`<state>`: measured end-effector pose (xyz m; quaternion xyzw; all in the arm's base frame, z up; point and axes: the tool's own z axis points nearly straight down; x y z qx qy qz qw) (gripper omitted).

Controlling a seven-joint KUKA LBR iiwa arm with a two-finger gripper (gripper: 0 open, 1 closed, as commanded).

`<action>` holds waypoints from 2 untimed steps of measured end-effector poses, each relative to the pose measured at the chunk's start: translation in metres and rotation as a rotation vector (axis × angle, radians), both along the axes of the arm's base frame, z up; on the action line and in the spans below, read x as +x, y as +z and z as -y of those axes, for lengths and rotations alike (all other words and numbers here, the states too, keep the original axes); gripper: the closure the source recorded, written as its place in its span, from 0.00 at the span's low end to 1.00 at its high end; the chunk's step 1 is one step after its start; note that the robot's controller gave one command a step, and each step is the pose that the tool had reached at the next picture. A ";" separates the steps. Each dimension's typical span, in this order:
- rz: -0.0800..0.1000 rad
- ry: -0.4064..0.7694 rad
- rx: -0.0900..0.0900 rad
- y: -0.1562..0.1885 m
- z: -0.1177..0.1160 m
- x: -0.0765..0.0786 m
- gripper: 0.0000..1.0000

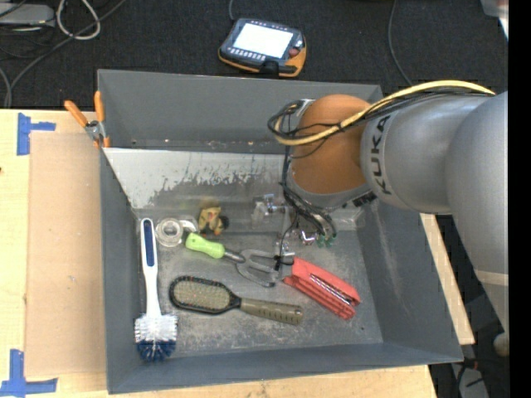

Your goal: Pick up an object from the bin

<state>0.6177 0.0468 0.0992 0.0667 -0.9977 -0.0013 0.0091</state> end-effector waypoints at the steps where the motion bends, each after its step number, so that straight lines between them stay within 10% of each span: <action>1: 0.024 0.040 0.002 -0.029 -0.023 0.003 0.00; 2: 0.015 0.030 0.003 -0.028 -0.022 0.002 1.00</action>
Offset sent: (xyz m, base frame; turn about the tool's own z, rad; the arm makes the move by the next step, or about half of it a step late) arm 0.0007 0.0194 -0.0292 -0.0237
